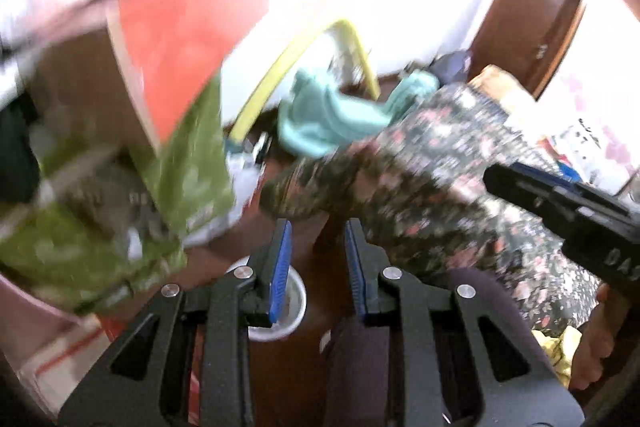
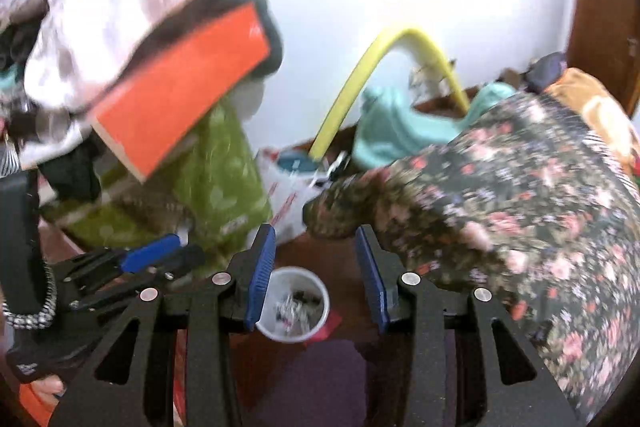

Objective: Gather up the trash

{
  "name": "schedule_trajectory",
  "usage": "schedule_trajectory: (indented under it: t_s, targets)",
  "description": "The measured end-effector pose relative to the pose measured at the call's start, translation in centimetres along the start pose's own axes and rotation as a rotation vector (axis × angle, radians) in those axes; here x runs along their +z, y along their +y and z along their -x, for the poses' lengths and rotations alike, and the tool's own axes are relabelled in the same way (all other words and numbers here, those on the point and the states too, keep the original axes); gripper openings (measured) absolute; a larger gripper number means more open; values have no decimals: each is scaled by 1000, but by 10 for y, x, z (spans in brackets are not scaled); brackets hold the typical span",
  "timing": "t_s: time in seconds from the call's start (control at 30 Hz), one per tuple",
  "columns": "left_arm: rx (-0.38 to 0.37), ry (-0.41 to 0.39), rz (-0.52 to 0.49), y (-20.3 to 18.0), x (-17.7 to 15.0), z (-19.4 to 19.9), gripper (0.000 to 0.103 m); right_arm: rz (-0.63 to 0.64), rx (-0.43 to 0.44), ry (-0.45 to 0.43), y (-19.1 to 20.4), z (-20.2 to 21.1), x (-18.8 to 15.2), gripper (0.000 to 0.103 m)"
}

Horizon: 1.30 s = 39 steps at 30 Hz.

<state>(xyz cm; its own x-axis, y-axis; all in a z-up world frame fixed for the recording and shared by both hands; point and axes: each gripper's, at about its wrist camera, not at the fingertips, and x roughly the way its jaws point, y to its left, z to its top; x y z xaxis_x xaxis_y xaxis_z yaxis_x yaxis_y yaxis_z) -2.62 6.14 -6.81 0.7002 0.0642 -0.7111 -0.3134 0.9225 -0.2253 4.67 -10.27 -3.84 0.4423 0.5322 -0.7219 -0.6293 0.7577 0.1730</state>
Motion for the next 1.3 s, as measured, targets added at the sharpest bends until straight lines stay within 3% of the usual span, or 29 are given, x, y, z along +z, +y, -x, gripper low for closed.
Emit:
schedule_trajectory:
  t_s: [0.13, 0.33, 0.37, 0.4, 0.43, 0.47, 0.5, 0.53, 0.6, 0.77, 1.3]
  targets:
    - [-34, -141, -91, -16, 11, 41, 25, -40, -54, -97, -3, 35, -3, 38]
    - [-90, -253, -162, -25, 14, 81, 25, -115, -133, -198, -10, 69, -6, 38]
    - [-89, -263, -170, -26, 14, 84, 28, -122, -141, -207, -11, 73, -8, 38]
    - [-95, -271, -175, -25, 13, 88, 41, -130, -152, -220, -11, 77, -7, 39]
    - [-97, -274, -176, -25, 12, 90, 59, -132, -162, -225, -11, 79, -9, 48]
    - [-93, -279, -176, -25, 11, 92, 66, -137, -178, -233, -11, 82, -9, 57]
    - [-84, -286, -180, -25, 11, 94, 76, -144, -197, -245, -12, 84, -10, 79]
    - [-78, -290, -184, -24, 10, 95, 82, -150, -210, -258, -11, 87, -12, 92]
    - [-70, -285, -193, -24, 9, 95, 89, -170, -244, -301, -12, 95, -16, 101]
    - [-73, -262, -193, -22, 6, 89, 89, -167, -291, -289, -12, 96, -15, 103]
    - [-103, -251, -199, -27, 5, 87, 89, -163, -308, -289, -14, 98, -19, 103]
